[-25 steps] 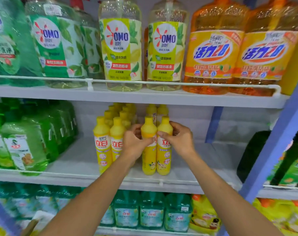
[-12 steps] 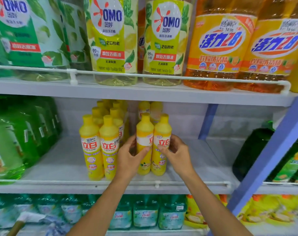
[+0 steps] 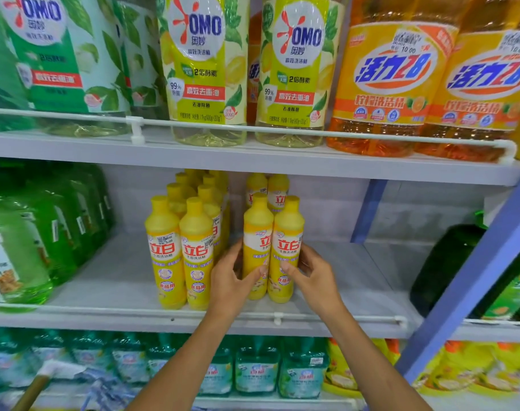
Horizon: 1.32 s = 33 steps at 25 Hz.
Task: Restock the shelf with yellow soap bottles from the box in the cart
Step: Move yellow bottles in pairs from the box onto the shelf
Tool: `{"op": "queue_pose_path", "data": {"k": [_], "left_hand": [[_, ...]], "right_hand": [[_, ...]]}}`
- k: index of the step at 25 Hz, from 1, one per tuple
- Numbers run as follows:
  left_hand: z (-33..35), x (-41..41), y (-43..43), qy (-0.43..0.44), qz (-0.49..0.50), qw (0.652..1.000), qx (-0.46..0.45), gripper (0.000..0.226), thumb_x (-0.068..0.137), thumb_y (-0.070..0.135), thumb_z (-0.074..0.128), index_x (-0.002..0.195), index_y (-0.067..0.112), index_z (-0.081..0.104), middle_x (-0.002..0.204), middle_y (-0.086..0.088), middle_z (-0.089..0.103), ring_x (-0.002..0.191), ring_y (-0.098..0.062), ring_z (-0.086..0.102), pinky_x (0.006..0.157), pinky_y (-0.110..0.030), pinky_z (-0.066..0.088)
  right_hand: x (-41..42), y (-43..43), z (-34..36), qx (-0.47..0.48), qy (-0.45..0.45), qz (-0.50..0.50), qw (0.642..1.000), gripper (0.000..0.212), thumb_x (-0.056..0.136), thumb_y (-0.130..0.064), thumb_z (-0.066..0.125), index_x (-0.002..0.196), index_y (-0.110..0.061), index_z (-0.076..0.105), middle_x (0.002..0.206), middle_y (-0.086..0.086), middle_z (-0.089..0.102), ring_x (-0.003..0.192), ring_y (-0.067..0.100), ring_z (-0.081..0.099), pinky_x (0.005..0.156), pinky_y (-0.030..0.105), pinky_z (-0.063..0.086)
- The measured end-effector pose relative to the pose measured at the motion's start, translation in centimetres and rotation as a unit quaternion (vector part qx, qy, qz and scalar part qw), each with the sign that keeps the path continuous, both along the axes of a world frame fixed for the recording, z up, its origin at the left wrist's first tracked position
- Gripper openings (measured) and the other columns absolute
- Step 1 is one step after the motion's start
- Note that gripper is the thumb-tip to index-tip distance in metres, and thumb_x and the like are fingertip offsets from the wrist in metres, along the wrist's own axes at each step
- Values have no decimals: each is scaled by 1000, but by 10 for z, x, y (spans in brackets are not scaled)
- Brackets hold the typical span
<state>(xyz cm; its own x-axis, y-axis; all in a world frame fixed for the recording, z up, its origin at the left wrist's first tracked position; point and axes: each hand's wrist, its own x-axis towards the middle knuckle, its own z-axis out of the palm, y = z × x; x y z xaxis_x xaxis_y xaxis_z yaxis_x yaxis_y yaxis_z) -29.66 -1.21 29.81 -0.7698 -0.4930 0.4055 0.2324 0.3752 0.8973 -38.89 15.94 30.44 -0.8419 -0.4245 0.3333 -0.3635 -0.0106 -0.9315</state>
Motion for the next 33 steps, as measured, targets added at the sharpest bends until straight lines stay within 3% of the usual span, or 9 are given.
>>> {"op": "queue_pose_path", "data": {"k": [5, 10, 14, 18, 21, 23, 26, 30, 33], "left_hand": [[-10, -1, 3, -24, 13, 999, 24, 61, 83, 24, 81, 138, 25, 54, 127, 10, 68, 116, -3, 64, 98, -41, 56], [-22, -5, 8, -55, 68, 996, 14, 65, 71, 32, 90, 129, 24, 59, 117, 7, 72, 104, -8, 69, 90, -41, 60], [-15, -23, 6, -103, 109, 988, -45, 57, 72, 34, 89, 121, 19, 63, 113, 1, 74, 100, -17, 71, 89, -41, 60], [-16, -47, 0, -109, 121, 985, -49, 51, 75, 27, 86, 118, 14, 63, 111, -6, 75, 98, -25, 72, 86, -42, 59], [-20, -68, -1, -80, 122, 989, 9, 43, 77, 21, 85, 115, 13, 64, 107, -5, 74, 93, -21, 71, 86, -41, 59], [-26, -81, -5, -63, 111, 990, 66, 38, 76, 21, 86, 109, 18, 67, 102, -1, 75, 88, -13, 71, 85, -41, 60], [-39, -98, -13, -46, 120, 986, 106, 40, 68, 27, 86, 103, 25, 67, 98, 2, 75, 88, -14, 72, 82, -42, 61], [-49, -111, -22, -56, 126, 985, 101, 40, 72, 13, 86, 108, 16, 70, 100, -1, 75, 89, -16, 72, 83, -40, 60], [-53, -119, -29, -55, 119, 988, 86, 48, 67, 28, 84, 111, 17, 70, 102, 1, 76, 92, -13, 72, 83, -41, 61]], "right_hand": [[20, -13, 9, 11, 41, -102, 994, 49, 82, -23, 83, 126, -25, 62, 117, -14, 71, 104, -3, 67, 87, 12, 53], [23, -5, -7, 133, 24, -101, 986, 43, 74, -31, 89, 108, -32, 64, 100, -18, 72, 88, -4, 69, 82, 18, 58], [12, -11, -14, 178, 11, -116, 977, 43, 74, -38, 88, 110, -22, 69, 99, -9, 73, 83, 2, 68, 68, 3, 49], [-12, -27, -15, 171, -3, -137, 976, 45, 73, -37, 88, 110, -20, 68, 105, -2, 76, 88, 12, 70, 77, 20, 54], [-30, -40, -20, 120, -49, -131, 983, 43, 72, -28, 90, 106, -29, 65, 106, -2, 75, 91, 14, 72, 86, 31, 60], [-41, -48, -24, 89, -63, -137, 985, 43, 72, -27, 91, 107, -30, 66, 104, -4, 75, 89, 12, 72, 81, 20, 59], [-57, -60, -28, 102, -48, -149, 982, 40, 74, -31, 88, 108, -26, 69, 99, -7, 73, 85, 10, 67, 64, 0, 44], [-71, -67, -35, 76, -35, -147, 986, 32, 73, -30, 89, 97, -34, 68, 94, -10, 74, 82, 2, 69, 68, 6, 48], [-79, -71, -43, 49, -24, -141, 989, 29, 72, -35, 88, 93, -39, 69, 96, -10, 77, 87, 6, 72, 78, 25, 58]]}}
